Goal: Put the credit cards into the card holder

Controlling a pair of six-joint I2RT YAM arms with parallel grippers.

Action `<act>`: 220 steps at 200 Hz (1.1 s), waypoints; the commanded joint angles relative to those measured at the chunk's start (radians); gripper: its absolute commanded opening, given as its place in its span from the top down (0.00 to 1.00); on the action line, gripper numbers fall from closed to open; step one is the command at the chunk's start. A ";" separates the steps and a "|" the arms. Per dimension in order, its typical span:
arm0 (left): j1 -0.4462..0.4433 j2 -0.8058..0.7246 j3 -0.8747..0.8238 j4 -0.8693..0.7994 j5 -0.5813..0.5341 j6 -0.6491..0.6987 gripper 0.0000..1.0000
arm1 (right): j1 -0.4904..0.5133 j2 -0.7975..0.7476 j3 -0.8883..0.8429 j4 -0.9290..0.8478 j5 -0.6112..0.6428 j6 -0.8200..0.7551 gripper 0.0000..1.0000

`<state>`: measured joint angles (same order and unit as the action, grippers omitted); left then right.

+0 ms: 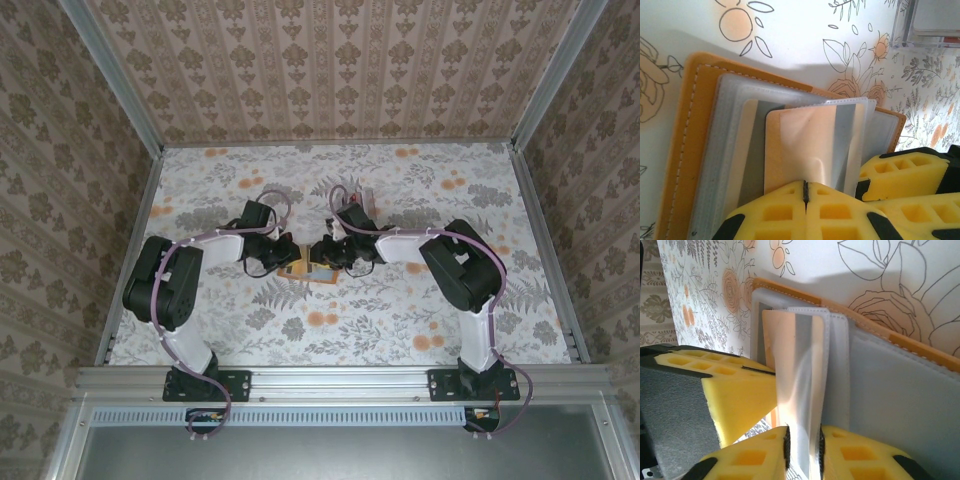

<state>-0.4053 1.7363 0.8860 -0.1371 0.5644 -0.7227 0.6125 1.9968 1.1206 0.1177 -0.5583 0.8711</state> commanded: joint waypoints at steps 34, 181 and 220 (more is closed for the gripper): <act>-0.010 -0.026 -0.008 -0.066 -0.045 0.000 0.96 | -0.004 0.022 -0.004 0.100 -0.023 0.034 0.94; 0.048 -0.111 0.050 -0.232 -0.126 0.082 0.63 | -0.043 -0.125 -0.079 -0.030 0.048 -0.056 1.00; 0.044 -0.095 0.049 -0.208 -0.106 0.075 0.67 | -0.046 -0.144 -0.079 -0.038 0.046 -0.056 1.00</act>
<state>-0.3592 1.6283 0.9398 -0.3477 0.4473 -0.6685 0.5728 1.8904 1.0512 0.1238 -0.5312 0.8383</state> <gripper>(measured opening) 0.342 0.050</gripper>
